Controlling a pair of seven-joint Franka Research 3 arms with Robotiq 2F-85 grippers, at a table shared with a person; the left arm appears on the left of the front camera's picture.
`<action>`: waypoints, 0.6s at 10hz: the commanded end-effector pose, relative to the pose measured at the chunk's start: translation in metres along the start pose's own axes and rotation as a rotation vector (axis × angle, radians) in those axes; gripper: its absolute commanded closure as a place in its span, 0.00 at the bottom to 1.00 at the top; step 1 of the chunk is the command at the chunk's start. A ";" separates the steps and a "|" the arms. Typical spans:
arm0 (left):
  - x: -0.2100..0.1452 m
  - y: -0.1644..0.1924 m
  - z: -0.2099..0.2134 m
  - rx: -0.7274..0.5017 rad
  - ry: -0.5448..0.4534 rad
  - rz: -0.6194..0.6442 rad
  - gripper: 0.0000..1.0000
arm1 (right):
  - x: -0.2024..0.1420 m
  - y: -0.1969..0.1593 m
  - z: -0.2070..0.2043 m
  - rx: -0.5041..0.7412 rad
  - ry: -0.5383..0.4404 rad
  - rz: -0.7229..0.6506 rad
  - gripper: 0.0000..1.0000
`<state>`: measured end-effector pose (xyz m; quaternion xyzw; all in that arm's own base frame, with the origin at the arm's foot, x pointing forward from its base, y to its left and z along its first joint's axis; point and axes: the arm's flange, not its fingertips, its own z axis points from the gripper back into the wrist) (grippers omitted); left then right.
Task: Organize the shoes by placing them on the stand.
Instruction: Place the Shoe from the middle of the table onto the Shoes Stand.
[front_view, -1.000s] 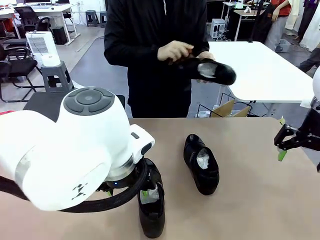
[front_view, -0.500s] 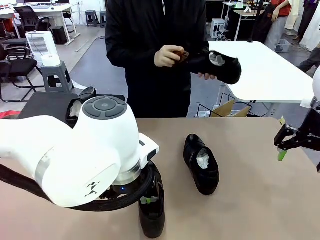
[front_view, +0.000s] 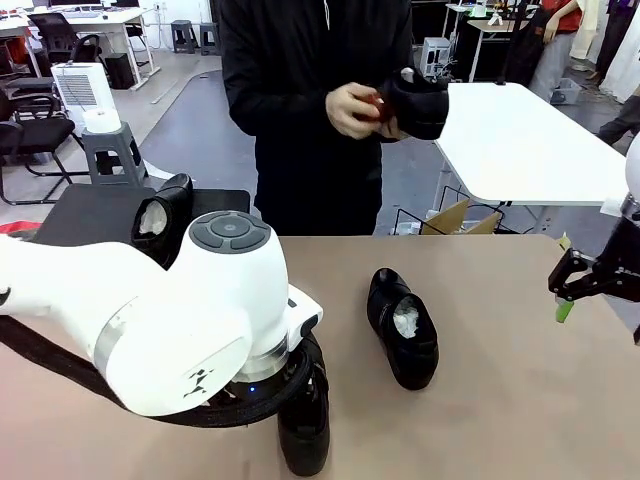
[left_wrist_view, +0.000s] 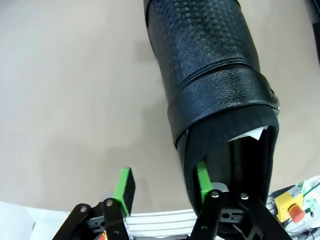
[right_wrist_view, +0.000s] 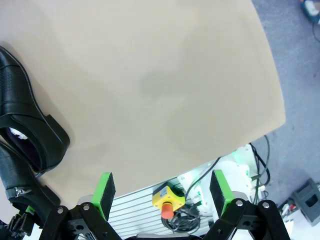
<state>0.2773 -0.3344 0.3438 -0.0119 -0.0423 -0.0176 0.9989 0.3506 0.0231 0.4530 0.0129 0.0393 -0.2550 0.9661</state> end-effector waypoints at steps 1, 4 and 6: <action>0.004 -0.006 -0.002 -0.003 -0.027 0.030 0.79 | -0.001 0.001 0.001 0.004 -0.001 -0.017 0.00; 0.005 -0.008 -0.006 -0.008 -0.036 0.041 1.00 | -0.001 0.001 0.001 0.004 -0.001 -0.017 0.00; 0.006 -0.009 0.000 -0.027 -0.051 0.023 1.00 | -0.001 0.001 0.001 0.004 -0.001 -0.017 0.00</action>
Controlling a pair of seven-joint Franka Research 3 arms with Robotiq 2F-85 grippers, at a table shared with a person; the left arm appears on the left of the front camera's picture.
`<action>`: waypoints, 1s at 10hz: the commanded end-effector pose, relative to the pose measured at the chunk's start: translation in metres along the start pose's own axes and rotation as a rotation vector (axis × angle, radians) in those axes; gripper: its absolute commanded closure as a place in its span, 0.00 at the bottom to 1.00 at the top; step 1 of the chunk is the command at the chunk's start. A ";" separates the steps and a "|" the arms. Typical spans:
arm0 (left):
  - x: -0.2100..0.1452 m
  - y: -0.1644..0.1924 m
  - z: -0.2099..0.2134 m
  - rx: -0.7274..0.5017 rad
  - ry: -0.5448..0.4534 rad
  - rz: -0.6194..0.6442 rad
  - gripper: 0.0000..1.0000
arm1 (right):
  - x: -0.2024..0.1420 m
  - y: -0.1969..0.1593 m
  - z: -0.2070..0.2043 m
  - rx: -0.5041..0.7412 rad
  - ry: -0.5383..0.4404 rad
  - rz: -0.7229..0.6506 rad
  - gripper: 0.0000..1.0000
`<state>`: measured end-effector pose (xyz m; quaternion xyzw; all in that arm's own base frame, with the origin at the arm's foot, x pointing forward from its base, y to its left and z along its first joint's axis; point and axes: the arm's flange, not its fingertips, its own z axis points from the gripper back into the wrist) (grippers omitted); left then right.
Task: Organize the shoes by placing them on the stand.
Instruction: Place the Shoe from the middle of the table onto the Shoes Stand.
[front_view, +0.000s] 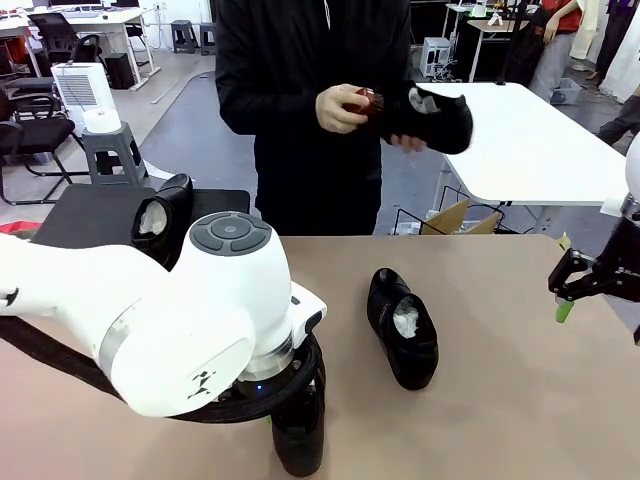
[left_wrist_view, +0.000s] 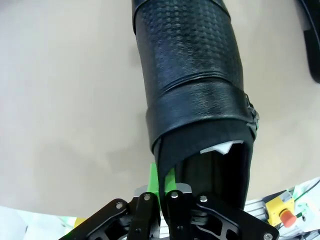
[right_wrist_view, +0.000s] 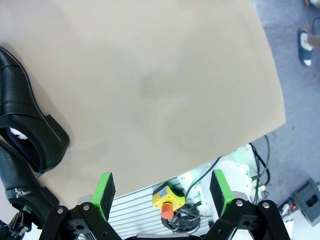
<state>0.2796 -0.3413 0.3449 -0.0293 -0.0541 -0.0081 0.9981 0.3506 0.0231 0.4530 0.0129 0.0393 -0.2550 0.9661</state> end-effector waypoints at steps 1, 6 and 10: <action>0.003 -0.004 0.004 -0.002 -0.041 -0.007 1.00 | -0.001 0.001 0.001 0.004 -0.001 -0.017 0.00; 0.042 0.057 0.124 -0.028 -0.249 0.056 1.00 | -0.001 0.001 0.001 0.004 -0.001 -0.017 0.00; 0.103 0.117 0.152 -0.012 -0.439 0.201 1.00 | -0.001 0.001 0.001 0.004 -0.001 -0.017 0.00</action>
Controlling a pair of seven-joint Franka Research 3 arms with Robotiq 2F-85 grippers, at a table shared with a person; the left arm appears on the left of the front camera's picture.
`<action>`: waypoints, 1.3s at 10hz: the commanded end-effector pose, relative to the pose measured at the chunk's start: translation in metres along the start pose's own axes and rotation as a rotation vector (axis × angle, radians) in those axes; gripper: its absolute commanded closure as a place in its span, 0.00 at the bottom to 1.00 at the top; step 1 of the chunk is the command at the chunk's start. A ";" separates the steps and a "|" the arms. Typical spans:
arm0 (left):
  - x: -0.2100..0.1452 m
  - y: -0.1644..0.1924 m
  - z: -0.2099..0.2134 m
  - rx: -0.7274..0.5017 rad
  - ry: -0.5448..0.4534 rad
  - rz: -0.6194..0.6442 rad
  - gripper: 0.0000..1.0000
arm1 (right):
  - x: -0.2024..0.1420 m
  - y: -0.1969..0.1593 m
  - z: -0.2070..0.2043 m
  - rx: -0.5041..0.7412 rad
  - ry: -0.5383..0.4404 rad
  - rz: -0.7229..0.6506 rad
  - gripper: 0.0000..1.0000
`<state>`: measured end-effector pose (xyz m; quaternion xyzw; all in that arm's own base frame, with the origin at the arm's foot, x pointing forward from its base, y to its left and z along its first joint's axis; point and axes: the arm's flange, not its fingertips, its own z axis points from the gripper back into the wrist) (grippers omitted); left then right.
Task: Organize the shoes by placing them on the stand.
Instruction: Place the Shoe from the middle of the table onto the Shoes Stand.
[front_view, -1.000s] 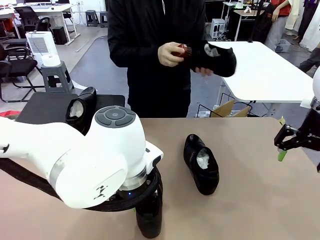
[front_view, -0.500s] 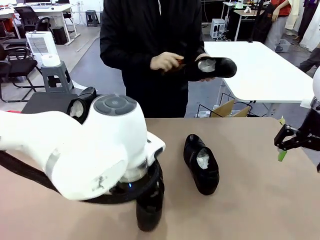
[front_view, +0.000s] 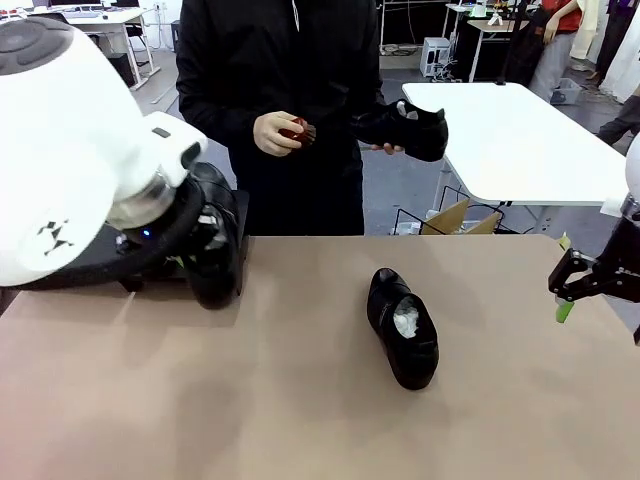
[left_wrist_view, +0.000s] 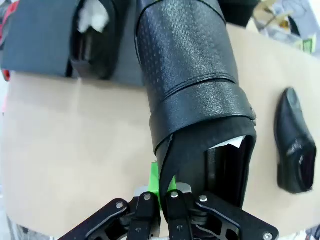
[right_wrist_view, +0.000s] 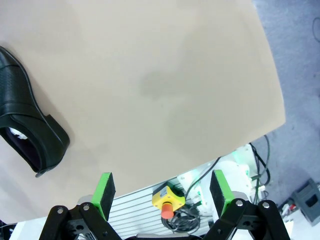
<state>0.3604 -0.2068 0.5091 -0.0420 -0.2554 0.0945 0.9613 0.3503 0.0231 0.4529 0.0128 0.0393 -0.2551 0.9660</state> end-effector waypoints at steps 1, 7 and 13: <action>-0.015 -0.013 0.005 -0.010 0.034 -0.029 1.00 | -0.001 0.001 0.001 0.005 -0.001 -0.017 0.00; 0.030 0.003 -0.047 0.062 -0.072 -0.022 1.00 | -0.001 0.001 0.001 0.005 -0.001 -0.017 0.00; 0.070 0.006 -0.077 0.015 -0.134 -0.064 1.00 | 0.042 -0.083 -0.003 0.034 0.062 -0.078 0.00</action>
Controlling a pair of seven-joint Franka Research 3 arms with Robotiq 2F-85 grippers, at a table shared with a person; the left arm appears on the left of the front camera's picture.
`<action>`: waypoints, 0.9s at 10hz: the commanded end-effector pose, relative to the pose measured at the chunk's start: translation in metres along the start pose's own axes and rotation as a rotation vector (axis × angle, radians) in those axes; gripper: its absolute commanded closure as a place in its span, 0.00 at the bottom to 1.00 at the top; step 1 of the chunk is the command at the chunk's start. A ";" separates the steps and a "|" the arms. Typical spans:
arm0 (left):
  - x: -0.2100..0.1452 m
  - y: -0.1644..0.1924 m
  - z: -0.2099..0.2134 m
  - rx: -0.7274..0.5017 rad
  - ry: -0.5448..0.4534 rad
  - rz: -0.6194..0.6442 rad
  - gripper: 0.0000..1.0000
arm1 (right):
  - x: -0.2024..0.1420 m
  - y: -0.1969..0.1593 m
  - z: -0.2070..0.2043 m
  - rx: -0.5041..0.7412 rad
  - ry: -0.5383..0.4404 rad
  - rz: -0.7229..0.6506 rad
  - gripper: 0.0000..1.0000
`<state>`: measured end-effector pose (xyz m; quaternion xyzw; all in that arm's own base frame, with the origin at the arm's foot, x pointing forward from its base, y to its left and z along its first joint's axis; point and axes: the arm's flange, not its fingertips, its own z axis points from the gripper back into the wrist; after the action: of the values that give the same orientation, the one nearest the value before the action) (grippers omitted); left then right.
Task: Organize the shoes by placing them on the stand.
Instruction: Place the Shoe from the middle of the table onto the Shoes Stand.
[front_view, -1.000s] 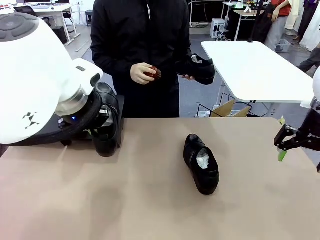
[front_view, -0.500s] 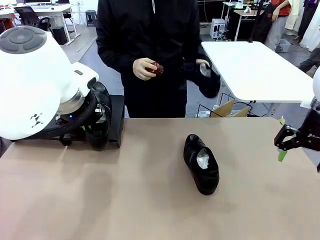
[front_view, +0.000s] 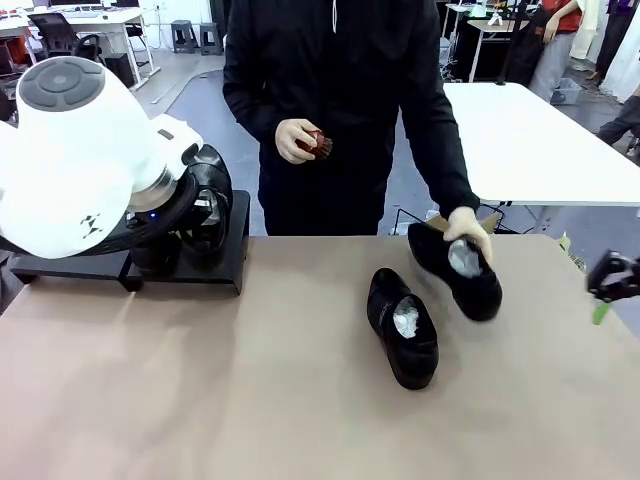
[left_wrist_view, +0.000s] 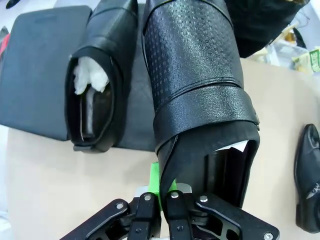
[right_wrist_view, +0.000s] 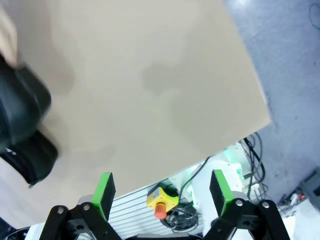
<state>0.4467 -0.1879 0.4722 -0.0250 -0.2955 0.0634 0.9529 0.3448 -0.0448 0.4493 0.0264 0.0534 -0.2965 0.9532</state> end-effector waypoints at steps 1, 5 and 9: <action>0.019 -0.005 -0.012 0.009 -0.060 -0.016 1.00 | 0.022 -0.033 -0.006 0.039 0.034 0.012 0.00; 0.042 -0.004 -0.040 0.007 -0.115 -0.079 1.00 | 0.030 -0.046 -0.011 0.052 0.018 0.018 0.00; 0.041 -0.004 -0.060 -0.005 -0.077 -0.038 1.00 | 0.029 -0.047 -0.010 0.050 0.036 0.007 0.00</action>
<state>0.5088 -0.1802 0.4478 -0.0190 -0.3212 0.0342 0.9462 0.3395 -0.1033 0.4336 0.0560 0.0650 -0.3005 0.9499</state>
